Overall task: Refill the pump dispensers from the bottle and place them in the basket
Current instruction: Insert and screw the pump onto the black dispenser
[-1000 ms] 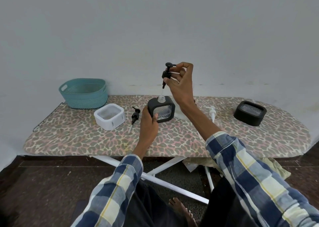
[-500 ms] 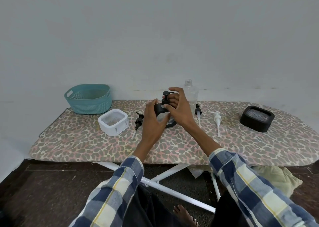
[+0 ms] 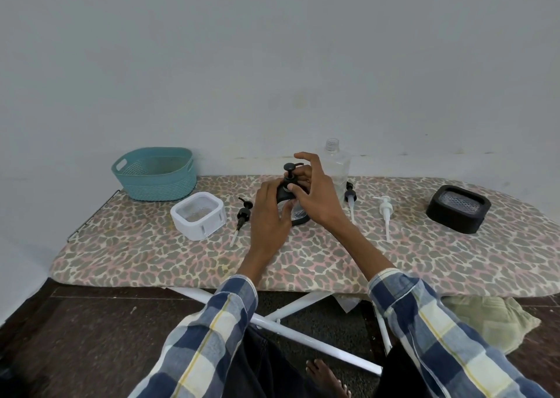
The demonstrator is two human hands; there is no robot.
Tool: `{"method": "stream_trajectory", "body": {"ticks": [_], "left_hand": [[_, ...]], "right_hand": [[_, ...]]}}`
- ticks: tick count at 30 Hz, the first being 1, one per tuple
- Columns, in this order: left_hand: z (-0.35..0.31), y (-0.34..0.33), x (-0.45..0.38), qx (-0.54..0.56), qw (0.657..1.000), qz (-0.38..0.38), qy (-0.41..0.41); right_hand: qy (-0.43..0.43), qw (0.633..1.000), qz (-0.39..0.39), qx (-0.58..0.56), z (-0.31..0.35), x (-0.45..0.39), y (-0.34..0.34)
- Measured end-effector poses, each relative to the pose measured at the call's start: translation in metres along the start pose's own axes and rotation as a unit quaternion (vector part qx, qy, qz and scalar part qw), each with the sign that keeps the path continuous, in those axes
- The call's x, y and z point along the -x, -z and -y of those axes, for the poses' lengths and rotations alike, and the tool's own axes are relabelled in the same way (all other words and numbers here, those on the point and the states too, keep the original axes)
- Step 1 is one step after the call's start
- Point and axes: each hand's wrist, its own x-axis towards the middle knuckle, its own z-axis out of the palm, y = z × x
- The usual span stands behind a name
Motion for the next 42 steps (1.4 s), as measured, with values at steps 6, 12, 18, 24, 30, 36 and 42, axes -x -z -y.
{"method": "stream_trajectory", "body": {"ticks": [6,12,18,24,30,36,42], "left_hand": [[-0.002,-0.001,0.001,-0.003,1.0,-0.004,0.005],[-0.002,-0.001,0.001,-0.002,1.0,0.002,0.009],[-0.005,0.0,0.001,-0.005,1.0,-0.007,0.001],[-0.006,-0.001,0.003,0.014,1.0,-0.007,0.0],[-0.007,-0.001,0.004,0.011,1.0,-0.007,0.003],[-0.01,0.001,0.005,0.013,1.0,-0.006,0.013],[-0.011,0.001,0.005,0.007,1.0,-0.009,0.02]], "right_hand": [[-0.027,0.998,-0.048,-0.017,-0.003,0.005,-0.002],[-0.022,0.995,-0.098,0.027,-0.001,0.004,-0.012],[0.0,0.992,-0.085,0.093,0.001,0.013,-0.014],[0.024,0.981,-0.071,0.179,0.003,0.014,-0.017],[0.012,0.982,-0.074,0.176,0.005,0.012,-0.016],[0.019,0.981,-0.044,0.186,0.006,0.009,-0.012],[0.004,0.982,-0.055,0.179,0.004,0.01,-0.012]]}}
